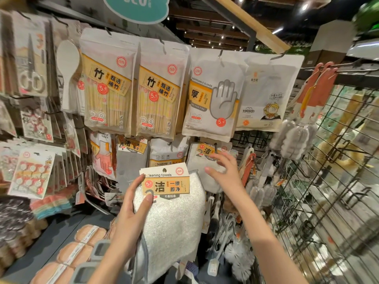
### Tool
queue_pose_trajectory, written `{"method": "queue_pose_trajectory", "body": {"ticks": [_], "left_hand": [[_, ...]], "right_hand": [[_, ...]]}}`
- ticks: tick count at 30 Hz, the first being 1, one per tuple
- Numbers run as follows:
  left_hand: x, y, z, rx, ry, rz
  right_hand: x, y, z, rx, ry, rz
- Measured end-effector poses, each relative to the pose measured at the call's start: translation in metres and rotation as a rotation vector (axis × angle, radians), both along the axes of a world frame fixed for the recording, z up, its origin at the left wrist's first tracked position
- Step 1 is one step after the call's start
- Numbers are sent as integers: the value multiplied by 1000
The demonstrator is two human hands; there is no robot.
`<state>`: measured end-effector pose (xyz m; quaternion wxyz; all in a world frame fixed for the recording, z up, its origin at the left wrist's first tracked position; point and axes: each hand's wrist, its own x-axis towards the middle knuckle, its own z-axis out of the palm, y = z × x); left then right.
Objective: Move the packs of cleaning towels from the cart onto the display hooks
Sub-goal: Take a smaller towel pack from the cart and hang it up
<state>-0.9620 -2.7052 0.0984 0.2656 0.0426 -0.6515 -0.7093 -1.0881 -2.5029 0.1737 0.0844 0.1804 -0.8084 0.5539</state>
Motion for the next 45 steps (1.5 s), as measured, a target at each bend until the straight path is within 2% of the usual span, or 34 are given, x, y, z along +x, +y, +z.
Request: {"method": "queue_pose_trajectory", "body": {"ticks": [5,12,25,35,39,45], "left_hand": [[9,7,4,21,32,-12],[21,9,5,6,52,2],[26,19,0,12,56,56],[30,33,4,51,11,77],[35,43,7,25,20,58],[37,51,7,28,18,-1]], "right_hand": [[30,-22,-4,14,-60,134],[50,-33,-12,137,-35,127],[90,-28,-16,93,-26,126],[95,-13,-16,-62,-88,23],[91,-5,-15,-84,-55,-33],[83,19,-12,-105,-55,30]]}}
